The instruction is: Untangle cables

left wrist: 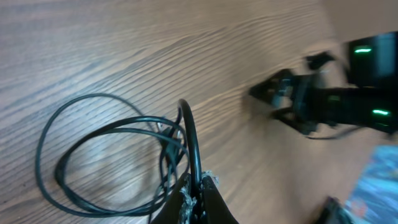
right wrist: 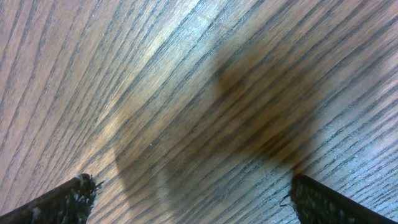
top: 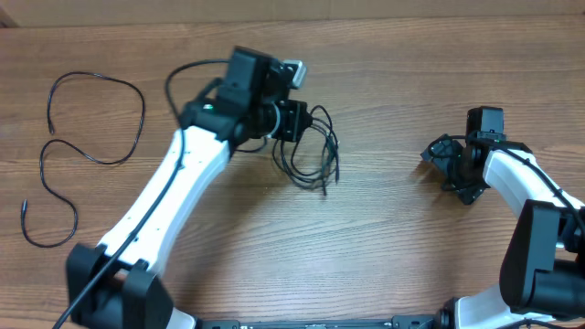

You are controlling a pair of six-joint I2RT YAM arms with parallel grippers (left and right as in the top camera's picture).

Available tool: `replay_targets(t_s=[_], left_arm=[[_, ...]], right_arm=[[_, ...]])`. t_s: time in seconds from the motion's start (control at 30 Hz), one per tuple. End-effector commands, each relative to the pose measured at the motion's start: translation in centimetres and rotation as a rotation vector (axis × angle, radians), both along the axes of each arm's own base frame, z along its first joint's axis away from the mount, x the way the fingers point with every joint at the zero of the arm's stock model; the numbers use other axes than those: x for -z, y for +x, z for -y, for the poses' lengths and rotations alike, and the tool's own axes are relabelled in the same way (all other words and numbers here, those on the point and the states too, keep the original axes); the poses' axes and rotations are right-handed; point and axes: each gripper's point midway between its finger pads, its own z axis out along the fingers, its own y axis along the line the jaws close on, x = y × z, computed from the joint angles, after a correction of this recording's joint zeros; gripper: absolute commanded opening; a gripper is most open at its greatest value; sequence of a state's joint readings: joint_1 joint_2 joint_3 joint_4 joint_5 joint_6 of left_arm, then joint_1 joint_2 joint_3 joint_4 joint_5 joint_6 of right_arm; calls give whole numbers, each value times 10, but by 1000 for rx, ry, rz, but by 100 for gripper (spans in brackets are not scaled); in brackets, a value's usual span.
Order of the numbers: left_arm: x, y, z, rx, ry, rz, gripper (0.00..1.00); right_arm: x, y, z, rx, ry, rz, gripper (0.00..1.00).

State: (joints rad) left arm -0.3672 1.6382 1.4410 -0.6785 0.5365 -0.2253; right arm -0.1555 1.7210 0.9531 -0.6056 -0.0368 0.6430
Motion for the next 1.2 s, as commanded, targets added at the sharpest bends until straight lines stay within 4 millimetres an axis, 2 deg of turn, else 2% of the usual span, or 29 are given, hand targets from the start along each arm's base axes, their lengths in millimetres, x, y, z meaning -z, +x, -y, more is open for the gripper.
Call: replay_targets(t_s=[0.0,0.07,0.2,0.27,0.33,0.4,0.43,0.47,0.57,0.63,0.73,0.77,0.83,0.9,1.0,1.17], left_arm=[[-50,-14,-5,107,-122,97,4],[-69,-19,-12,137,-170,140,4],[-102,-44,-14,347,-289,284,4],[-107,-51,-14,412,-310,333,4],[-99,-45,-20,381,-267,331,4],[-83,-32,-28,305,-183,300,4],[-73,-24,-34,236,-137,259,4],[-64,-16,-41,156,-96,210,4],[-28,6,-74,-184,19,2,4],[-13,10,-81,-295,19,-89,4],[1,9,-71,-293,-29,-184,4],[5,8,-66,-272,-49,-207,4],[9,7,-55,-220,-102,-252,4],[10,6,-40,-152,-179,-287,4],[2,4,-18,-24,-323,-322,4],[-22,-7,3,173,-528,-355,5]], right_arm=[[-7,3,1,-2,-6,22,100],[-7,3,1,-2,-6,22,100],[-8,7,2,-2,-9,39,100],[-9,11,2,-2,-12,55,100],[-11,16,-1,19,19,80,100],[-17,22,-33,27,218,108,100],[-23,22,-52,-8,326,118,100],[-26,22,-60,-23,376,123,100],[-35,19,-80,-63,498,125,100],[-41,20,-88,-133,535,154,99],[-61,18,-113,-367,633,256,67],[-68,17,-122,-451,666,297,64],[-85,10,-143,-622,741,386,64],[-92,4,-157,-701,783,414,65],[-92,-3,-174,-747,796,394,67],[-86,-5,-200,-805,756,365,69]])
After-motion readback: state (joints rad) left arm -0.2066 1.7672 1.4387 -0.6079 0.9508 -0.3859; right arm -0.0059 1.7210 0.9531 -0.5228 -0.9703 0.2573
